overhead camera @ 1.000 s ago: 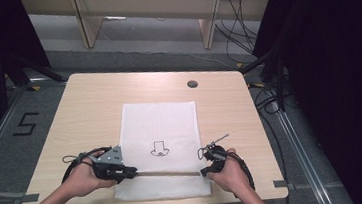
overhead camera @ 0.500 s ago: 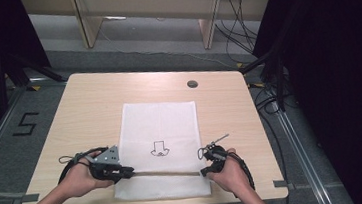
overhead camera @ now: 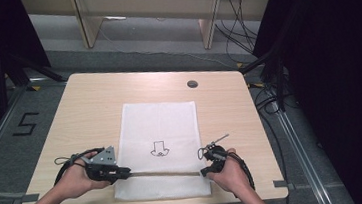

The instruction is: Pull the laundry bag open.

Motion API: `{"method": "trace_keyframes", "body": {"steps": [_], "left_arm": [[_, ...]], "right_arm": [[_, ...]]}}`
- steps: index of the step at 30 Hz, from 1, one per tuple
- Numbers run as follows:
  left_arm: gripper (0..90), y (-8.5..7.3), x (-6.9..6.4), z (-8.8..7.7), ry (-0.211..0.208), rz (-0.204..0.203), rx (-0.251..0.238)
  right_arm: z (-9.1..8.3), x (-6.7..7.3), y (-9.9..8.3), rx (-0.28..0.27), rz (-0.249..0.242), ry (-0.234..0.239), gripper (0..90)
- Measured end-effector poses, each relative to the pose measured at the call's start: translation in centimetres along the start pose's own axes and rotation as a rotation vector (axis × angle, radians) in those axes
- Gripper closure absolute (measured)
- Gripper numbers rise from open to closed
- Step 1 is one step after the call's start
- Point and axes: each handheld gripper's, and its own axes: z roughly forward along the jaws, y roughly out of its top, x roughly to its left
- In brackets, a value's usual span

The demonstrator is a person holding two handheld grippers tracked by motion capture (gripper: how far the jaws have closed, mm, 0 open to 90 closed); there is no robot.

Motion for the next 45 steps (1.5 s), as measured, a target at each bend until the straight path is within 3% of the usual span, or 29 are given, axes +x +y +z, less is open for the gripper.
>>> {"method": "trace_keyframes", "body": {"steps": [2,4,11,20,21,23,24,26,37,42,43,44,45], "left_arm": [[81.9,-0.1,0.0,0.0,-0.009,-0.014,-0.017],[81.9,-0.3,0.1,-0.3,0.013,-0.002,0.007],[81.9,-1.0,0.4,-1.3,0.035,-0.014,0.013],[81.9,-2.0,0.5,-1.8,0.029,-0.042,-0.002],[81.9,-2.0,0.7,-1.8,0.041,-0.009,0.019],[81.9,-2.3,0.6,-1.8,0.037,-0.049,0.007],[81.9,-2.4,0.7,-1.8,0.053,-0.025,0.031],[81.9,-2.6,0.8,-1.9,0.06,-0.02,0.046],[81.9,-4.3,1.2,-2.1,0.087,-0.064,0.062],[81.8,-4.3,1.4,-2.0,0.1,-0.047,0.087],[81.8,-4.4,1.3,-1.8,0.095,-0.07,0.075],[86.4,-4.4,1.7,-2.1,0.104,-0.012,0.143],[89.7,-4.7,1.7,-1.9,0.15,-0.02,0.161]], "right_arm": [[0.0,0.0,0.0,0.003,0.0,0.001,90.0],[0.0,0.0,0.0,0.003,0.0,0.002,90.0],[0.0,0.0,0.0,0.005,0.001,-0.001,90.0],[-0.1,0.1,0.0,0.011,0.004,-0.001,90.0],[-0.1,0.1,0.0,0.012,0.004,-0.001,90.0],[0.0,0.1,0.0,0.009,0.004,-0.002,90.0],[0.0,0.0,0.0,0.007,0.005,-0.001,90.0],[0.1,0.0,0.0,-0.003,0.008,0.002,90.0],[0.0,0.0,0.0,0.005,0.008,0.004,90.0],[0.0,-0.1,0.0,0.003,-0.001,0.004,90.0],[0.0,-0.1,0.0,0.003,-0.001,0.005,90.0],[0.0,-0.1,0.0,0.002,-0.001,0.005,90.0],[0.0,-0.1,0.0,0.0,-0.001,0.006,90.0]]}}
